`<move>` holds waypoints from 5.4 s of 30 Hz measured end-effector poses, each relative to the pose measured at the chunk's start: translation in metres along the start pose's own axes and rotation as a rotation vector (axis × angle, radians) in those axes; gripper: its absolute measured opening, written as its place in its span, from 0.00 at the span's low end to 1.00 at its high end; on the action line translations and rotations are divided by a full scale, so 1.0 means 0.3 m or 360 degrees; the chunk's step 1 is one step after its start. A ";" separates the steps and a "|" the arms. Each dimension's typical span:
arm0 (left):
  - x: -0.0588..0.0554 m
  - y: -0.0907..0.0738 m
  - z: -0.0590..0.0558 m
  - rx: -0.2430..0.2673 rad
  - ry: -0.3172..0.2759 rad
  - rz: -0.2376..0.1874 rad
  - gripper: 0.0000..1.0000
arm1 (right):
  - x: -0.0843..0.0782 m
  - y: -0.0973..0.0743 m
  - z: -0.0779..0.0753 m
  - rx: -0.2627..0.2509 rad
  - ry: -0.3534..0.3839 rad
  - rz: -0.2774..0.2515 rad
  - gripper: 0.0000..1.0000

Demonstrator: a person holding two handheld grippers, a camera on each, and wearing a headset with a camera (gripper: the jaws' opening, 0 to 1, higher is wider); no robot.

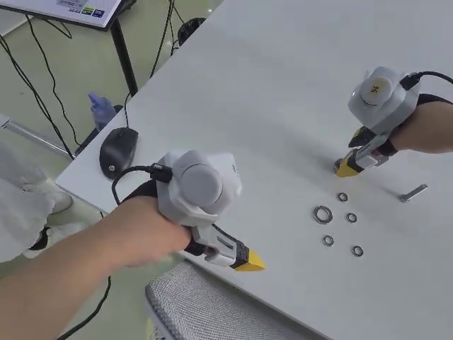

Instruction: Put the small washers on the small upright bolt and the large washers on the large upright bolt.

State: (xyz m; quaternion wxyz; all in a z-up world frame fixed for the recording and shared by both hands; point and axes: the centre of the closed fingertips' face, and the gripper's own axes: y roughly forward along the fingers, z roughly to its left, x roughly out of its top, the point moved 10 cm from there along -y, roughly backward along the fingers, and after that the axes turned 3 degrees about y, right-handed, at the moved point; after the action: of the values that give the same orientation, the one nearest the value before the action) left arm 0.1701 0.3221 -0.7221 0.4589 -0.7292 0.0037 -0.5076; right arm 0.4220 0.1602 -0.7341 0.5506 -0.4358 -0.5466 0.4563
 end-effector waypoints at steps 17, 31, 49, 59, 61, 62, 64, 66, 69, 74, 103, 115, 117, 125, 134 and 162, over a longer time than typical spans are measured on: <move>0.006 -0.033 -0.007 0.0047 -0.0018 -0.0022 0.90 | -0.017 -0.092 0.061 -0.0013 -0.0016 -0.0038 0.47; 0.014 -0.037 0.016 0.0078 -0.0009 -0.0030 0.95 | -0.064 -0.111 0.157 -0.0001 -0.0020 -0.0072 0.46; 0.024 -0.042 0.002 0.0076 -0.0008 -0.0053 0.99 | -0.101 -0.125 0.307 0.0031 -0.0010 -0.0118 0.45; 0.032 -0.044 -0.004 0.0073 0.0004 -0.0068 0.99 | -0.122 -0.117 0.366 0.0045 -0.0007 -0.0118 0.45; 0.034 -0.044 -0.004 0.0070 0.0011 -0.0076 0.99 | -0.120 -0.115 0.367 0.0042 -0.0005 -0.0121 0.45; 0.035 -0.044 -0.004 0.0070 0.0016 -0.0080 0.99 | -0.119 -0.114 0.367 0.0041 -0.0004 -0.0124 0.45; 0.037 -0.045 -0.004 0.0073 0.0021 -0.0087 0.99 | -0.113 -0.110 0.364 0.0032 -0.0003 -0.0134 0.45; 0.038 -0.043 -0.005 0.0064 0.0015 -0.0085 0.99 | -0.107 -0.102 0.358 0.0029 0.0007 -0.0147 0.45; 0.039 -0.042 -0.003 0.0063 0.0017 -0.0083 0.99 | -0.101 -0.086 0.354 0.0030 0.0003 -0.0146 0.45; 0.041 -0.040 0.007 0.0070 0.0010 -0.0084 0.99 | -0.095 -0.055 0.347 0.0035 -0.0010 -0.0146 0.44; 0.030 -0.022 0.003 0.0058 0.0003 -0.0084 0.98 | -0.091 0.112 0.336 0.0028 -0.0072 -0.0123 0.42; 0.028 -0.019 0.006 0.0054 -0.0005 -0.0089 0.97 | -0.083 0.133 0.336 0.0007 -0.0101 -0.0107 0.41; 0.028 -0.018 0.007 0.0053 -0.0006 -0.0091 0.97 | -0.087 0.144 0.333 0.0006 -0.0102 -0.0105 0.41; 0.028 -0.014 0.005 0.0051 -0.0003 -0.0085 0.97 | -0.089 0.148 0.323 0.0009 -0.0102 -0.0113 0.41; 0.027 -0.013 0.006 0.0048 -0.0004 -0.0087 0.95 | -0.086 0.150 0.329 0.0004 -0.0096 -0.0093 0.38; 0.017 -0.011 -0.007 0.0049 -0.0012 -0.0092 0.93 | -0.059 0.156 0.322 -0.0016 -0.0100 0.0015 0.20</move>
State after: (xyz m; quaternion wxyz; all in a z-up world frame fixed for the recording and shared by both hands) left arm 0.1695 0.3203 -0.7161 0.4553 -0.7237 -0.0269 -0.5179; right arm 0.3244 0.1506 -0.7812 0.5288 -0.4265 -0.5639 0.4696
